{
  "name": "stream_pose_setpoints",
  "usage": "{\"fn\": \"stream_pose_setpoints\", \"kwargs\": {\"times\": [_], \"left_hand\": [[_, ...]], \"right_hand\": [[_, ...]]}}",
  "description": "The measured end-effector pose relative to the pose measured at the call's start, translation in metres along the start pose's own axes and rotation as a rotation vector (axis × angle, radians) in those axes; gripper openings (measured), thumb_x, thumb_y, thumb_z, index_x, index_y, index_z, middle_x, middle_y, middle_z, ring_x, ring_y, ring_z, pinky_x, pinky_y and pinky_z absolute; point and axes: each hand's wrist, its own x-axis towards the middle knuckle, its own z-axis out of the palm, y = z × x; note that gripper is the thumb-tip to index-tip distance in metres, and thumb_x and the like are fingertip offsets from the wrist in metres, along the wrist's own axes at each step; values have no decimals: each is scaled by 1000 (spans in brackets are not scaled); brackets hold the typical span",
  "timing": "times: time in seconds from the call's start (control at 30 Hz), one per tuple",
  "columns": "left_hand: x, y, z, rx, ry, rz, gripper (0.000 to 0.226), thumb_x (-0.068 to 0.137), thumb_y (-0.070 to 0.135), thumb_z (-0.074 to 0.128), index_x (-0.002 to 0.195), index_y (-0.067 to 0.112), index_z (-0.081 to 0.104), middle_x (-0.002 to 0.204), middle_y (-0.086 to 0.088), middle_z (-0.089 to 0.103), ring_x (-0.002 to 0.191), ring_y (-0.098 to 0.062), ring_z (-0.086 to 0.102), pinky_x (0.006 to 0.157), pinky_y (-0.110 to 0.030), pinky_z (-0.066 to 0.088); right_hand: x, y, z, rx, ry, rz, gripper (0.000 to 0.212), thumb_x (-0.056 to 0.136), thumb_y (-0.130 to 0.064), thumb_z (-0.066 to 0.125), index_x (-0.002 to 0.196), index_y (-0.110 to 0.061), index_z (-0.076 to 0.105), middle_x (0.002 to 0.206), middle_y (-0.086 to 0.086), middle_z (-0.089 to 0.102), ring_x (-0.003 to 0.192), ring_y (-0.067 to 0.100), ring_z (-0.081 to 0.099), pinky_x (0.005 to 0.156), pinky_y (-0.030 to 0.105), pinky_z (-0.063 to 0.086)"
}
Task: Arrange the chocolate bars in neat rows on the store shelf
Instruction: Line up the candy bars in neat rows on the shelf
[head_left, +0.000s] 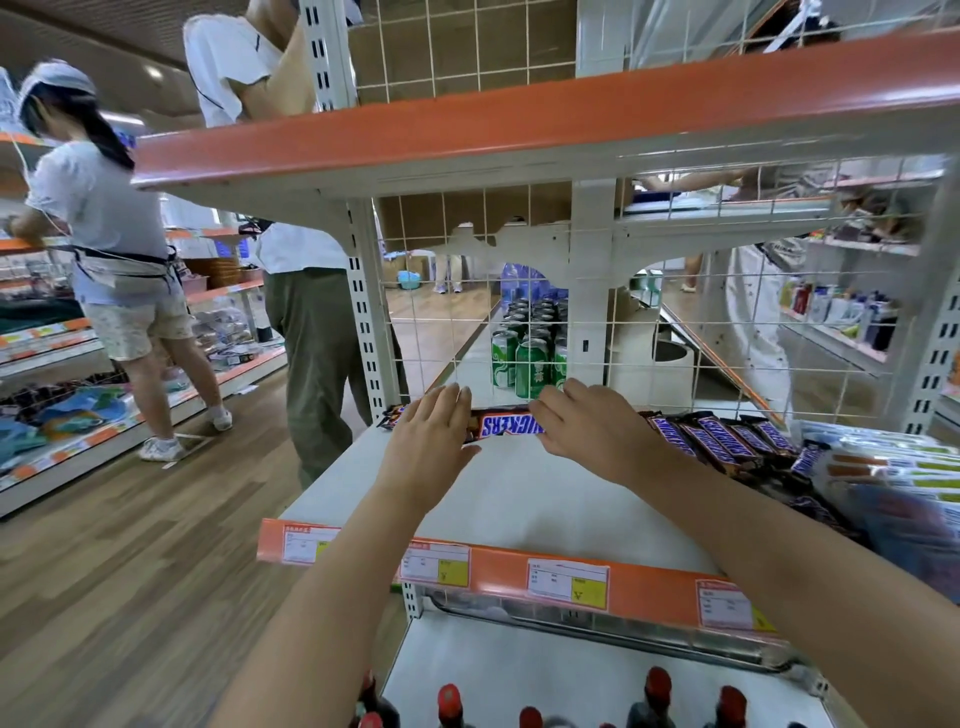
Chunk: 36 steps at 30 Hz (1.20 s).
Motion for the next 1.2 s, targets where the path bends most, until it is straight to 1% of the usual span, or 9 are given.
{"fn": "stream_pose_setpoints", "kwargs": {"times": [0.13, 0.47, 0.67, 0.77, 0.83, 0.93, 1.03, 1.1, 1.2], "left_hand": [[0, -5, 1, -4, 120, 45, 44, 57, 34, 87, 88, 9, 70, 80, -3, 68, 75, -22, 67, 67, -32, 56], [-7, -16, -3, -53, 150, -48, 32, 63, 25, 85, 87, 11, 68, 77, -1, 66, 68, -21, 65, 67, -33, 54], [-15, -26, 1, -31, 165, -68, 36, 62, 25, 86, 88, 8, 68, 79, -4, 68, 70, -23, 66, 66, -33, 55], [-17, -26, 4, -21, 178, -54, 36, 61, 26, 86, 86, 8, 67, 78, -4, 67, 67, -23, 65, 64, -34, 55], [-18, -25, 3, -10, 185, -30, 37, 60, 27, 86, 86, 8, 68, 77, -5, 68, 66, -23, 66, 64, -35, 55], [-19, -24, 3, 7, 174, -6, 37, 63, 27, 84, 89, 7, 69, 81, -6, 69, 70, -25, 67, 67, -37, 55], [-20, -21, 0, -32, 62, -45, 39, 84, 32, 66, 115, 8, 61, 109, -7, 65, 98, -28, 63, 88, -40, 48], [-19, -20, -3, -148, -42, -163, 50, 91, 38, 54, 133, 13, 44, 129, -4, 53, 116, -25, 52, 97, -36, 40], [-18, -24, -5, -510, -42, -475, 66, 81, 42, 67, 135, 14, 40, 130, -5, 51, 115, -23, 52, 89, -34, 44]], "right_hand": [[5, -8, 2, 10, 51, -3, 16, 64, -27, 73, 75, -16, 67, 65, -2, 54, 52, 15, 50, 41, 23, 30], [2, -4, 0, 219, 113, 182, 40, 78, -48, 65, 97, -13, 69, 88, 4, 65, 75, 22, 62, 64, 28, 49], [11, 1, -21, 1150, -344, 962, 40, 92, -46, 50, 104, -10, 62, 96, 3, 63, 87, 19, 61, 74, 29, 45], [15, -1, -26, 1519, -634, 1053, 35, 92, -45, 50, 111, -17, 58, 103, 3, 62, 88, 15, 61, 77, 29, 48], [15, -6, -25, 1591, -644, 1066, 29, 91, -41, 55, 109, -19, 59, 106, 4, 63, 93, 16, 61, 76, 27, 49], [16, -10, -23, 1613, -629, 1102, 26, 91, -28, 60, 109, -11, 64, 95, 2, 62, 89, 15, 56, 71, 23, 50], [16, -11, -21, 1626, -658, 1111, 22, 91, -22, 60, 108, -8, 64, 93, 4, 61, 88, 16, 53, 75, 26, 51], [17, -12, -21, 1631, -638, 1134, 19, 92, -21, 58, 106, -10, 63, 96, 7, 60, 91, 18, 52, 76, 26, 52], [19, -13, -20, 1630, -580, 1196, 12, 93, -20, 56, 102, -13, 61, 101, 9, 58, 93, 18, 51, 73, 24, 52]]}}
